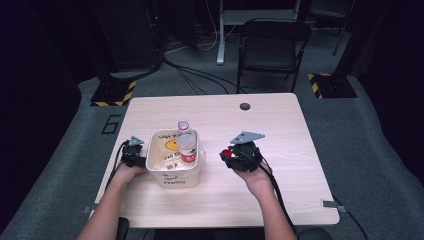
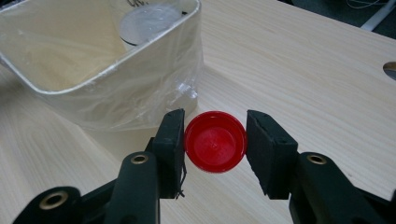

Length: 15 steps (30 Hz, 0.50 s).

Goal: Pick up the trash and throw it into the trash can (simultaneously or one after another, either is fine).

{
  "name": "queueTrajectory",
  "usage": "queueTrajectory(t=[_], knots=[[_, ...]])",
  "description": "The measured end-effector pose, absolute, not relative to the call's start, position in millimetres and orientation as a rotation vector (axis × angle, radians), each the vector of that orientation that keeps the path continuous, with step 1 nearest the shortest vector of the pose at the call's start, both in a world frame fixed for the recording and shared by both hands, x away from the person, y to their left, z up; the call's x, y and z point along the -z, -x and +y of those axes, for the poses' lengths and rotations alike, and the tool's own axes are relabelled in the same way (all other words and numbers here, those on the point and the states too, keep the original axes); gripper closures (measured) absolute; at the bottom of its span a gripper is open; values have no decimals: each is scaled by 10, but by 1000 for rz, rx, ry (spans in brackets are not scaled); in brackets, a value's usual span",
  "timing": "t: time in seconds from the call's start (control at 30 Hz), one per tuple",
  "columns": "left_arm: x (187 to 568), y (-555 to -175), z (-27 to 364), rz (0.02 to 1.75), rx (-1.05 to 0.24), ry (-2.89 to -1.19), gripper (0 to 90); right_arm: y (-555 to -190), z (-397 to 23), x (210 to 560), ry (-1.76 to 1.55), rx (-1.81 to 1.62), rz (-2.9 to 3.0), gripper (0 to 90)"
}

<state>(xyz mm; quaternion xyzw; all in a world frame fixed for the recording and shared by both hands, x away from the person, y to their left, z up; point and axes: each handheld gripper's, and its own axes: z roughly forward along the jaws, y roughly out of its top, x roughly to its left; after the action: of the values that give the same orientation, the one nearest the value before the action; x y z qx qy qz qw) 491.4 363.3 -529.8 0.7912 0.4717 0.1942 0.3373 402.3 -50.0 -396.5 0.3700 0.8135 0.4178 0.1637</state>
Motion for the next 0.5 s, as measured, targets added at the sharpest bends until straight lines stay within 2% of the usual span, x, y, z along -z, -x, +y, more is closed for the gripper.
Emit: queueTrajectory(t=[0.5], knots=[[5298, -4914, 3633, 1229, -506, -2062, 0, -4003, -336, 3645, -946, -1236, 2366, 574]])
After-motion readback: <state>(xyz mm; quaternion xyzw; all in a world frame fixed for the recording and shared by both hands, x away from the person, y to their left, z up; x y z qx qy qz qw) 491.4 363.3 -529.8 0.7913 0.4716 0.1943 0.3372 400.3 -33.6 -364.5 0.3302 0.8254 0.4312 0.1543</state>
